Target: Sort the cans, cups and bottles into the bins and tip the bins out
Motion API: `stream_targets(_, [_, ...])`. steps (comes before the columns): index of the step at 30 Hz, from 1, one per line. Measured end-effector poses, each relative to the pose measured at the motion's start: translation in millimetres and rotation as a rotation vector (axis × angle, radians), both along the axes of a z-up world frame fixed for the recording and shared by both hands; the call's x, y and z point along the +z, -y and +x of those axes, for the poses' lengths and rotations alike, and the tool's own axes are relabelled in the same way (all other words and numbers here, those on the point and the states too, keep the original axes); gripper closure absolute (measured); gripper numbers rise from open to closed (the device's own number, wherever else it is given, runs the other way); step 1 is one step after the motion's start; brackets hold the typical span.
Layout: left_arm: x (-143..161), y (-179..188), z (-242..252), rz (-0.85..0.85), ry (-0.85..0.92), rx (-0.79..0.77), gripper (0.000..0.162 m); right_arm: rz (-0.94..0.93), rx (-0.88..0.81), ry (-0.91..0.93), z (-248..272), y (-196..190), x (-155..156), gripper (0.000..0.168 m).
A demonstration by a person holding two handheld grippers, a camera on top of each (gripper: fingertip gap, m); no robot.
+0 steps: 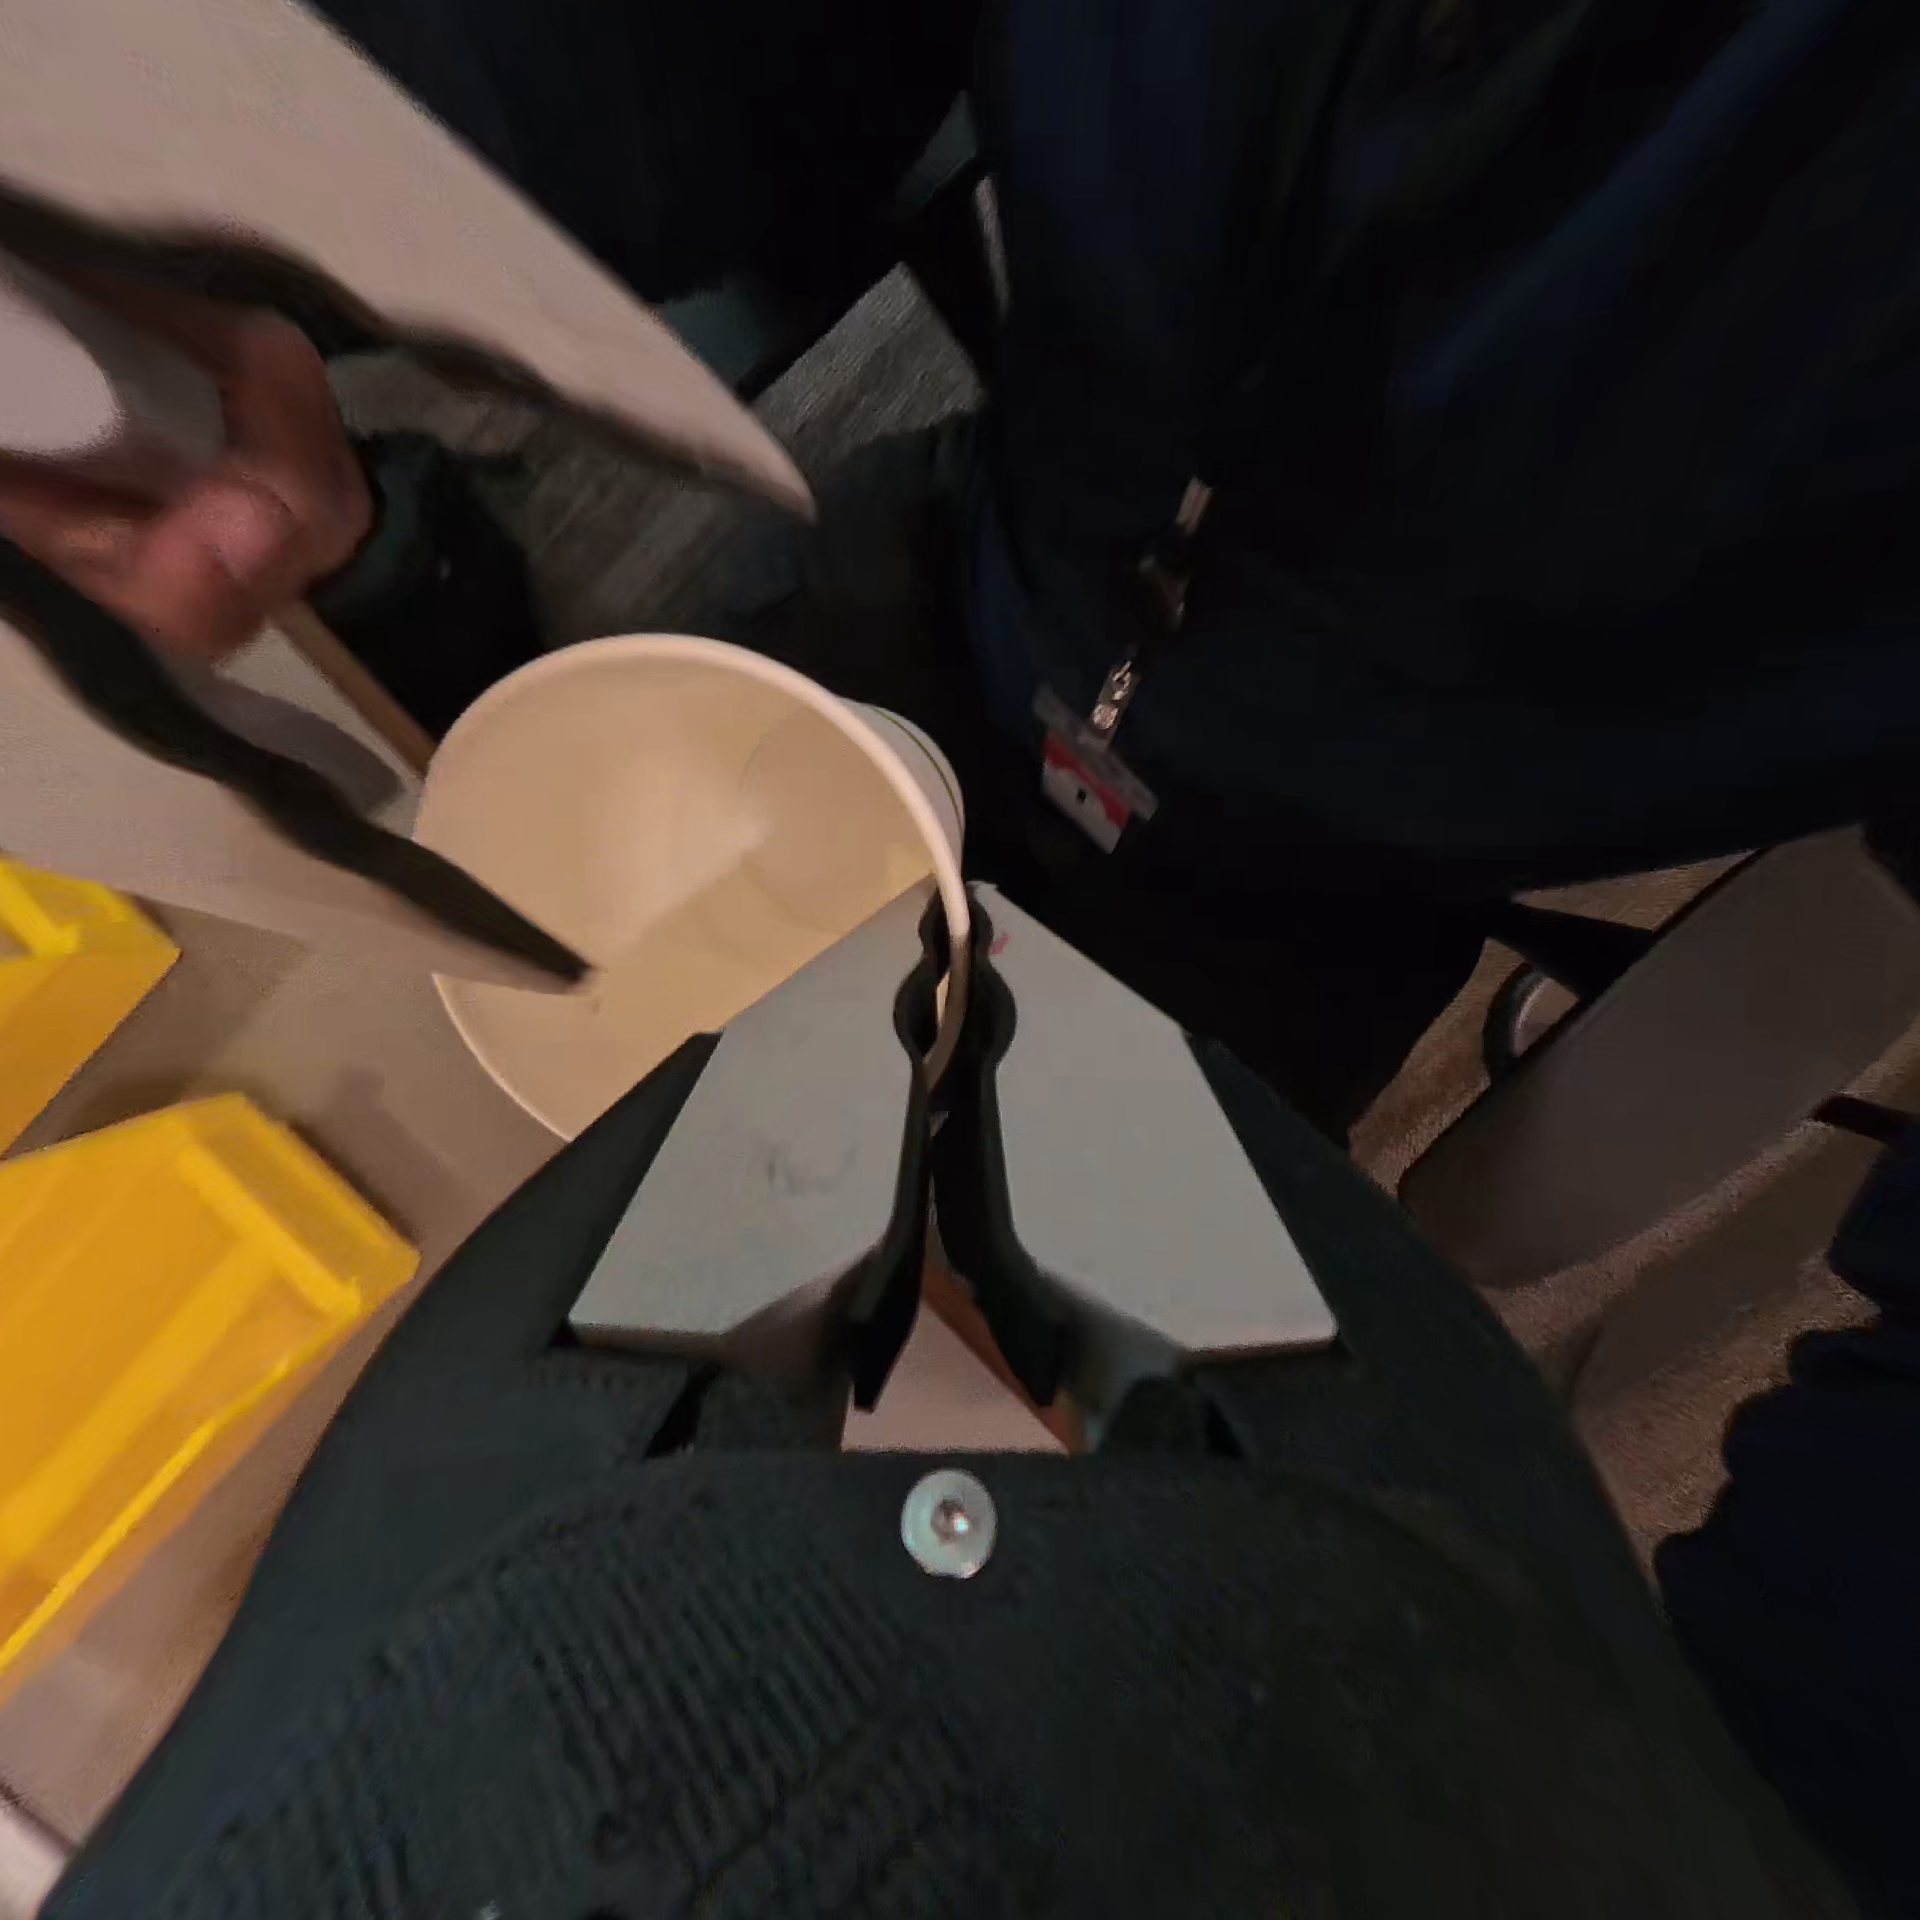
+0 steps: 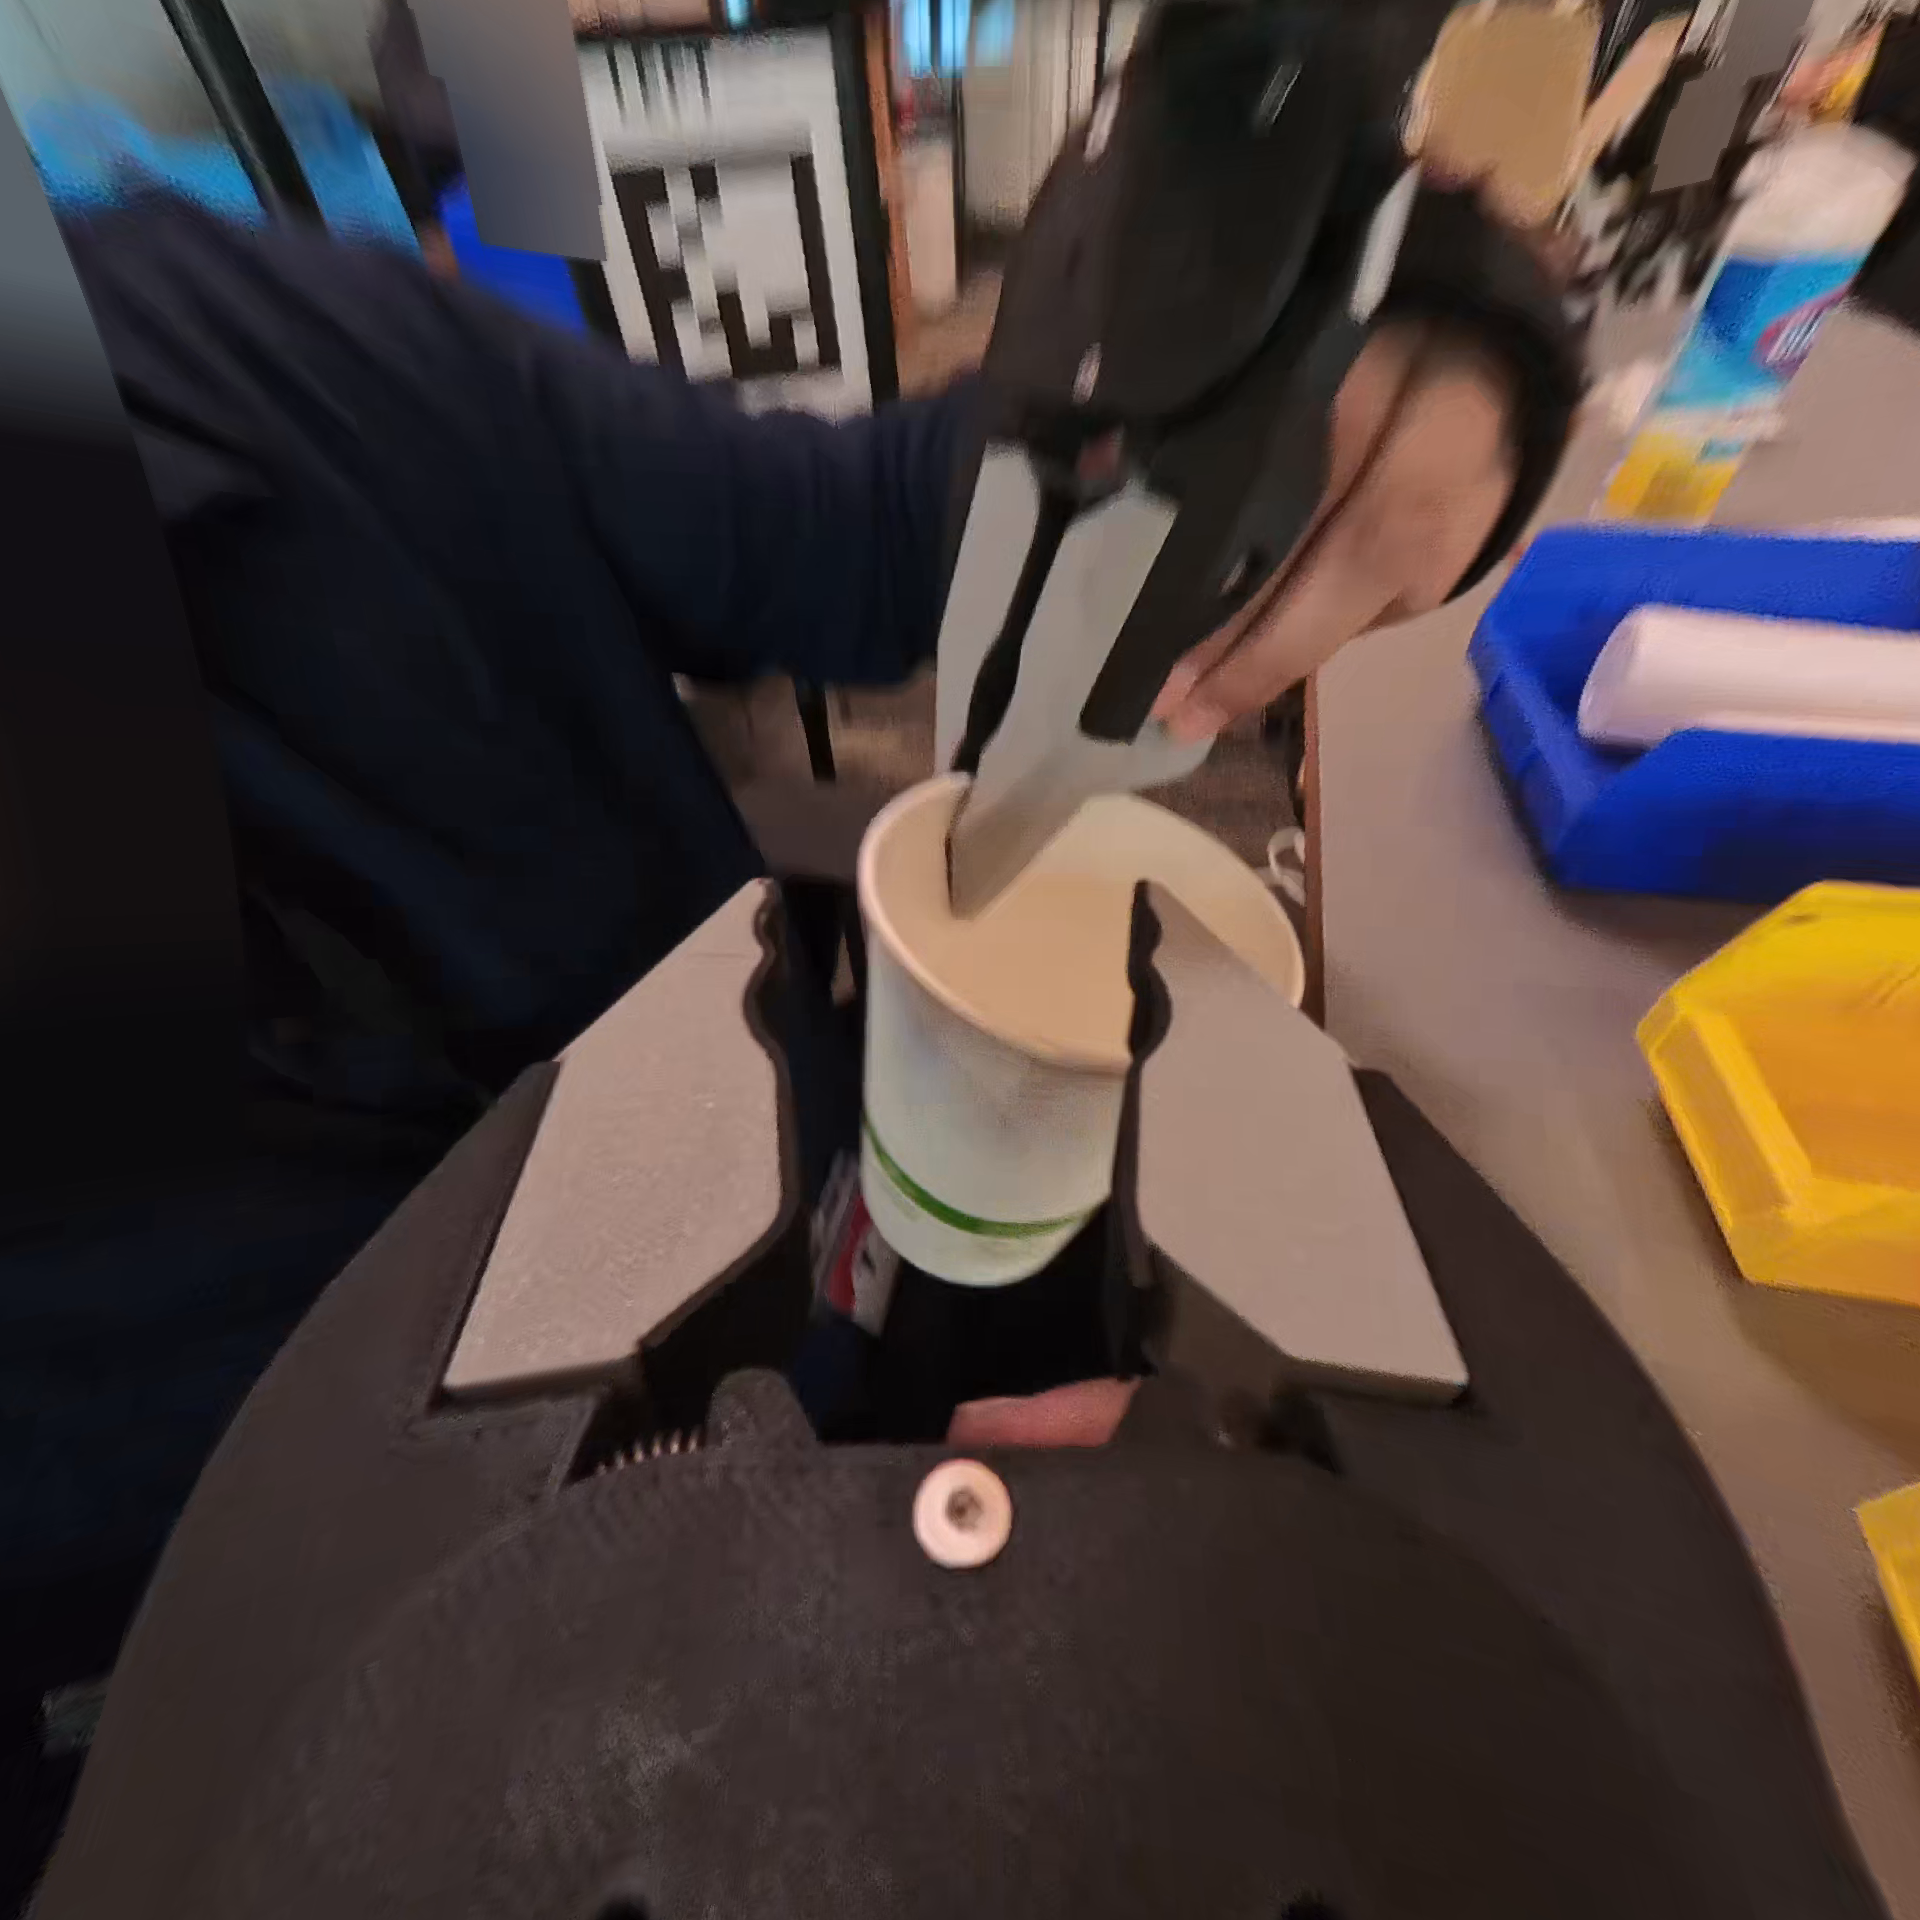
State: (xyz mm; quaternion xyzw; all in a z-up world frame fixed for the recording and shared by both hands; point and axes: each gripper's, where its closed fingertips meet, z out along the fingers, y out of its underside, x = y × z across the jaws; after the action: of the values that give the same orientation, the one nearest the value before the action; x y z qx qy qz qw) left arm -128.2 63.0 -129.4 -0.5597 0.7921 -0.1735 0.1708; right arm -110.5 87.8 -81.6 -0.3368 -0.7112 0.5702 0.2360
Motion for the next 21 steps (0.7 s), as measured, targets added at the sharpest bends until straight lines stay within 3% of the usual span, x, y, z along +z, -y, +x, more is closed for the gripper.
stream_targets(2, [-1.8, 9.6, 4.8, -0.072, 0.022, -0.041, 0.162, 0.15, -0.014, 0.082, -5.3, 3.3, -31.6, 0.112])
stream_targets(4, [-7.5, 11.2, 5.4, -0.117, 0.033, -0.033, 0.16, 0.184, 0.024, 0.137, -1.7, 8.1, -45.3, 0.122])
stream_targets(6, [-10.9, 6.2, 4.3, -0.117, 0.068, -0.001, 0.158, 0.14, 0.1, 0.168, 8.3, 14.7, -43.1, 0.161])
stream_targets(13, [16.0, -13.7, 4.3, -0.05, 0.481, 0.122, 0.141, -0.035, 0.128, 0.172, 3.4, 9.4, -29.9, 0.167])
stream_targets(19, [20.0, -53.6, -32.3, 0.233, 0.634, 0.401, 0.108, -0.071, -0.016, 0.169, -15.7, -19.2, -29.2, 0.168])
stream_targets(21, [34.0, -55.7, -44.2, 0.292, 0.72, 0.452, 0.105, -0.092, -0.046, 0.159, -19.7, -26.7, -23.4, 0.168])
